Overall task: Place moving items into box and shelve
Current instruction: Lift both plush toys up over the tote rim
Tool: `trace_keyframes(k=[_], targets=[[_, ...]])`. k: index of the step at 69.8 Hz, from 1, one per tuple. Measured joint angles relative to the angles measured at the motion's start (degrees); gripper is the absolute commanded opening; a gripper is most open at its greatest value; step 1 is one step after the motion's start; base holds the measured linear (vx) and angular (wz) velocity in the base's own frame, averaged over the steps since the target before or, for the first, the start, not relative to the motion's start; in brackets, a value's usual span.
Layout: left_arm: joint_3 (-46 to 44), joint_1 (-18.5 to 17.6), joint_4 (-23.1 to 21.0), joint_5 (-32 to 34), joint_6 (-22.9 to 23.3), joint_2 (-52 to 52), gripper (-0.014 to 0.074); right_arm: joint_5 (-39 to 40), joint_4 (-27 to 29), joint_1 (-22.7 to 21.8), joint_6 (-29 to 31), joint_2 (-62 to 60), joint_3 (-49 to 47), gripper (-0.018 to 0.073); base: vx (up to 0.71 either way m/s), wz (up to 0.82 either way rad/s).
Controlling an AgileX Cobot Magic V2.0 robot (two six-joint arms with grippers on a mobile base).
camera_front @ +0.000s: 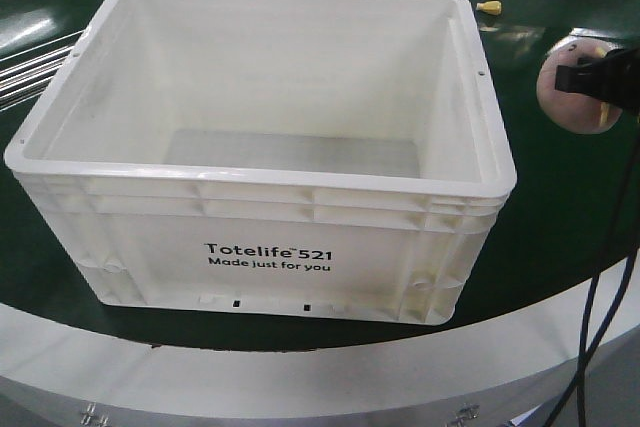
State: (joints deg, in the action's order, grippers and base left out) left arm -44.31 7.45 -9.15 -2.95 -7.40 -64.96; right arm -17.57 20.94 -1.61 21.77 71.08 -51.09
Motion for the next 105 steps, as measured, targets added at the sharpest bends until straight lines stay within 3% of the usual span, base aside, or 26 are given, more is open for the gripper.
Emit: trace_keyframes(k=[33, 43, 66, 80, 95, 105], targets=[[0.36, -1.37, -0.16, 5.21, 0.22, 8.48, -0.0026, 4.23, 0.00, 0.94, 1.24, -10.17, 0.00, -0.0012, 0.00, 0.00], [0.41, -6.79, -0.16, 6.44, 0.22, 8.48, -0.0025, 5.21, 0.19, 5.37, 3.47, -10.41, 0.00, -0.0012, 0.00, 0.00], [0.41, -21.75, -0.16, 9.93, 0.22, 8.19, -0.0024, 12.76, 0.50, 23.67, 4.61, -10.08, 0.00, -0.0012, 0.00, 0.00], [0.41, -28.97, -0.16, 10.53, 0.22, 5.59, -0.0022, 14.66, 0.50, 31.04, 4.66, -6.93, 0.00, -0.0011, 0.00, 0.00], [0.41, -31.51, -0.16, 11.85, 0.22, 2.74, 0.0000, 15.21, 0.57, 33.32, 4.66, -4.73, 0.10, 0.0018, 0.00, 0.00], [0.41, -31.50, -0.16, 11.79, 0.22, 1.70, 0.0088, 15.33, 0.57, 33.32, 4.66, -4.73, 0.10, 0.0147, 0.00, 0.00]])
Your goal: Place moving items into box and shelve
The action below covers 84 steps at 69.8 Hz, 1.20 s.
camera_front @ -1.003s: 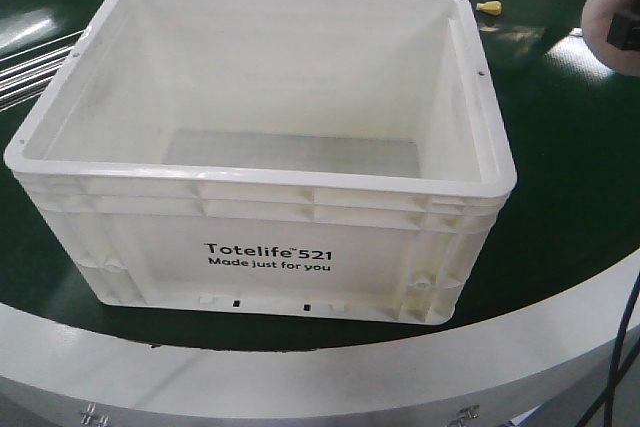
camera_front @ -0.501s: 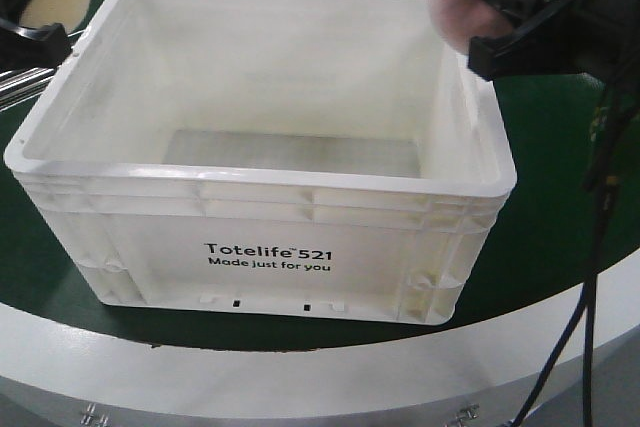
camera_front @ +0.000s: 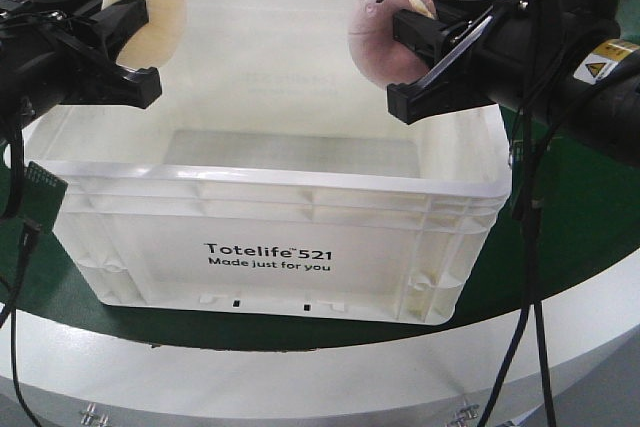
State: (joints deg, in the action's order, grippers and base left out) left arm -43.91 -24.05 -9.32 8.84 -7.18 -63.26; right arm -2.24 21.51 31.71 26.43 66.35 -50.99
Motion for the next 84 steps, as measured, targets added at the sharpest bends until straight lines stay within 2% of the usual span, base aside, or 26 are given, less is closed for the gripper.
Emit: trace_keyframes(k=[17, 24, 29, 36, 54, 72, 84], targets=[[0.00, 0.00, 0.00, 0.00, 0.00, -0.14, 0.0353, 0.54, 0.07, 0.00, 0.00, 0.00, 0.00, 0.0537, 0.00, 0.00], [0.00, 0.00, 0.00, 0.00, 0.00, -0.14, 0.0448, 1.39, 0.07, 0.00, 0.00, 0.00, 0.00, 0.0657, 0.00, 0.00], [0.00, 0.00, 0.00, 0.04, 0.00, -0.14, 0.0498, 1.62, 0.09, 0.00, 0.00, 0.00, 0.00, 0.0698, 0.00, 0.00], [0.00, 0.00, 0.00, 0.04, 0.00, -0.14, 0.0527, 1.85, 0.09, 0.00, 0.00, 0.00, 0.00, 0.0704, 0.00, 0.00], [0.00, 0.66, 0.00, 0.23, 0.00, -0.08, 0.0524, 2.24, 0.13, 0.00, 0.27, 0.00, 0.00, 0.0652, 0.00, 0.00], [0.00, 6.35, 0.00, -2.37, 0.00, 3.86, 0.0524, 2.24, 0.13, -0.35, 2.66, 0.00, 0.00, 0.0610, 0.00, 0.00], [0.00, 11.67, 0.00, -5.36, -0.09, 7.18, 0.0524, 2.60, 2.33, -5.32, 2.41, 0.00, 0.00, 0.0605, 0.00, 0.00]])
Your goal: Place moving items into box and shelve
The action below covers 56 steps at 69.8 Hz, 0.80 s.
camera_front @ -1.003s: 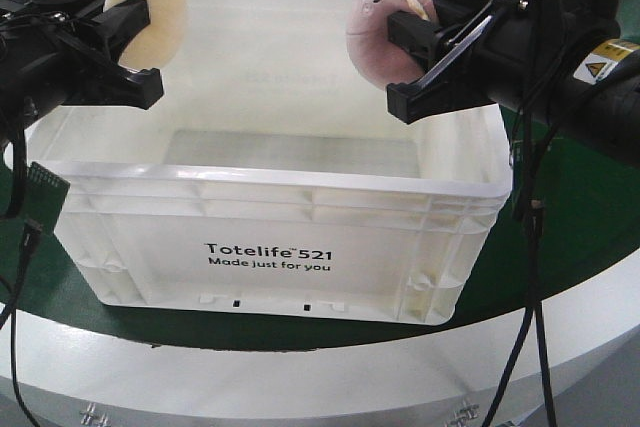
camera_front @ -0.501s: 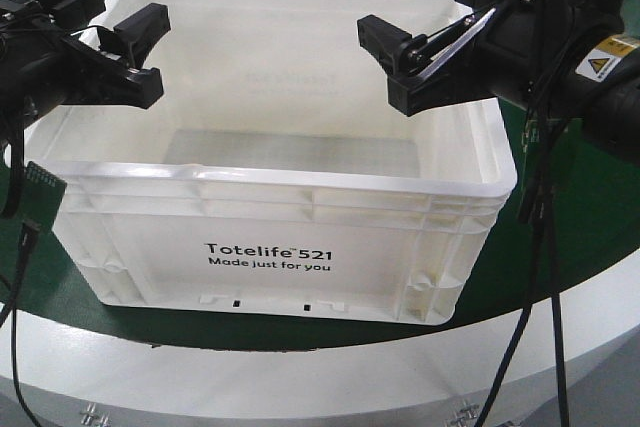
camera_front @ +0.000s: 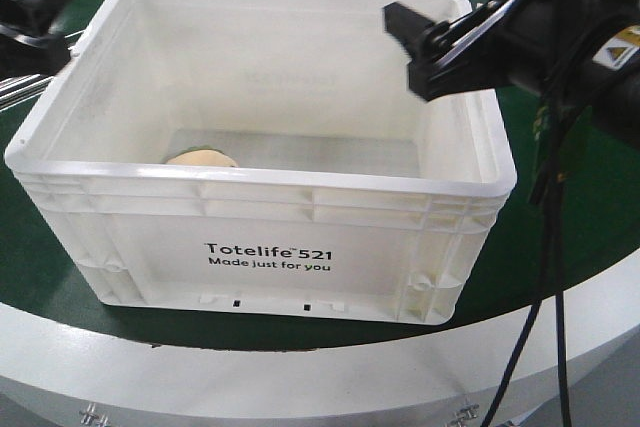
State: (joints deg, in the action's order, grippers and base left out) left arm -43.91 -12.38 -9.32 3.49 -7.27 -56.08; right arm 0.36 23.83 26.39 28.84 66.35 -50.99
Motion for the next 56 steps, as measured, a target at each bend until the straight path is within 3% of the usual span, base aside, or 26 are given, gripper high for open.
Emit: trace_keyframes(k=[16, 28, 42, 56], targets=[[0.00, 4.89, 0.00, -4.13, -0.12, 0.94, 0.0524, -3.35, 1.14, -6.88, 0.00, -0.36, 0.00, 0.0588, 0.00, 0.00], [0.00, 7.14, 0.00, -6.89, -0.12, 0.94, 0.0524, -5.15, 2.36, -7.63, -0.28, -1.73, 0.00, 0.0588, 0.00, 0.00], [0.00, 8.20, 0.00, -7.28, -0.12, 0.94, 0.0524, -11.51, 9.02, -8.66, -2.93, -1.30, -2.82, 0.0551, 0.00, 0.00], [0.00, 8.33, 0.00, -7.65, -0.12, 0.83, 0.0524, -19.19, 8.14, -9.84, -5.12, 2.40, -10.42, 0.0476, 0.00, 0.00]])
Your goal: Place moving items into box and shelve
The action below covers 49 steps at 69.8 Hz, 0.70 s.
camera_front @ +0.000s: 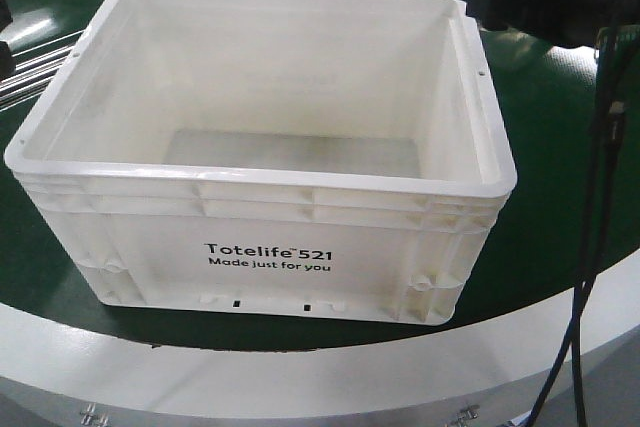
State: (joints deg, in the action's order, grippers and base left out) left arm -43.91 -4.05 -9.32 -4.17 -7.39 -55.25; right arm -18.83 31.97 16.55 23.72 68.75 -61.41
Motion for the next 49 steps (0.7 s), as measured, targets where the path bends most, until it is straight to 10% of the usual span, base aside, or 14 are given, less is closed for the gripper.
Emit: trace_keyframes(k=[49], targets=[[0.00, 0.00, 0.23, -0.79, 0.00, 0.00, 0.0524, -19.61, -24.37, 0.00, -22.83, 9.14, -10.61, 0.0456, 0.00, 0.00]])
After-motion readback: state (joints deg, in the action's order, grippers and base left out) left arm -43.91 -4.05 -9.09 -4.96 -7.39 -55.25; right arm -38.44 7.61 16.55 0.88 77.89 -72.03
